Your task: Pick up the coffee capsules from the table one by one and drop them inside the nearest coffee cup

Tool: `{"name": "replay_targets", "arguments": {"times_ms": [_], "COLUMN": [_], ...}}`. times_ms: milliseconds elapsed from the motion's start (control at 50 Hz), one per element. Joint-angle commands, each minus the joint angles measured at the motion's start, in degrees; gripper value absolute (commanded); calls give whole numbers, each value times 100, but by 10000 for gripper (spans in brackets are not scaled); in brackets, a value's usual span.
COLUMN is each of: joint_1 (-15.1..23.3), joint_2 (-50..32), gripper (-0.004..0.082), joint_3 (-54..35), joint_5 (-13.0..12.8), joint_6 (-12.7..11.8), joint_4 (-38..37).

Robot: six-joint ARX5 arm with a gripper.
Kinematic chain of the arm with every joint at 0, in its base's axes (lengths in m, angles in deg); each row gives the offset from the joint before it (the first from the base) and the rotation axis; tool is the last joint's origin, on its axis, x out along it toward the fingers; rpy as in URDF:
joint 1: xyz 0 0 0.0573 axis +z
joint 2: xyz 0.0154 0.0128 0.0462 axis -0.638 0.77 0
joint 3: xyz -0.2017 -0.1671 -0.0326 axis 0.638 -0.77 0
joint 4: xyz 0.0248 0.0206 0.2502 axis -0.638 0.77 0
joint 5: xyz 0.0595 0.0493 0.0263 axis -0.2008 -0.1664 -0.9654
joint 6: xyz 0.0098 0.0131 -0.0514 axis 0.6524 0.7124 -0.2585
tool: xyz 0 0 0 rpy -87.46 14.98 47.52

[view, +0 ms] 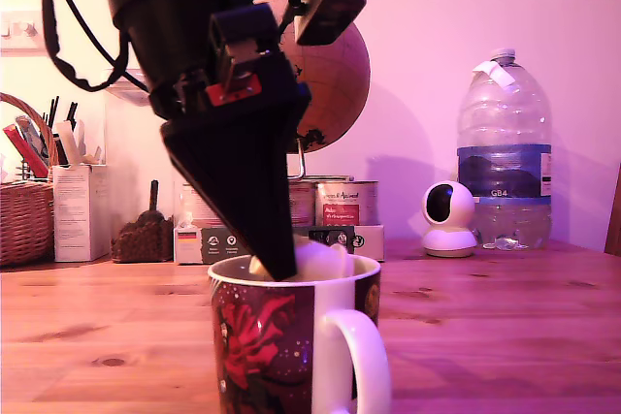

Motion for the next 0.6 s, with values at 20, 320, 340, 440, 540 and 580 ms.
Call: {"name": "replay_targets", "arguments": {"times_ms": [20,320,340,440,540,580], "joint_1": [-17,-20,-20,-48,-59,-74], "joint_2": [-4,-4,-4,-7,-9,-11], "gripper": [198,315,386,750,782,782], "joint_3": [61,61,61,61,61,61], "joint_5": [15,17,17,9,13,13], "joint_6": [31,17,0,-120,-197,-197], "joint_4": [13,-15,-28,-98,-129,-136]}}
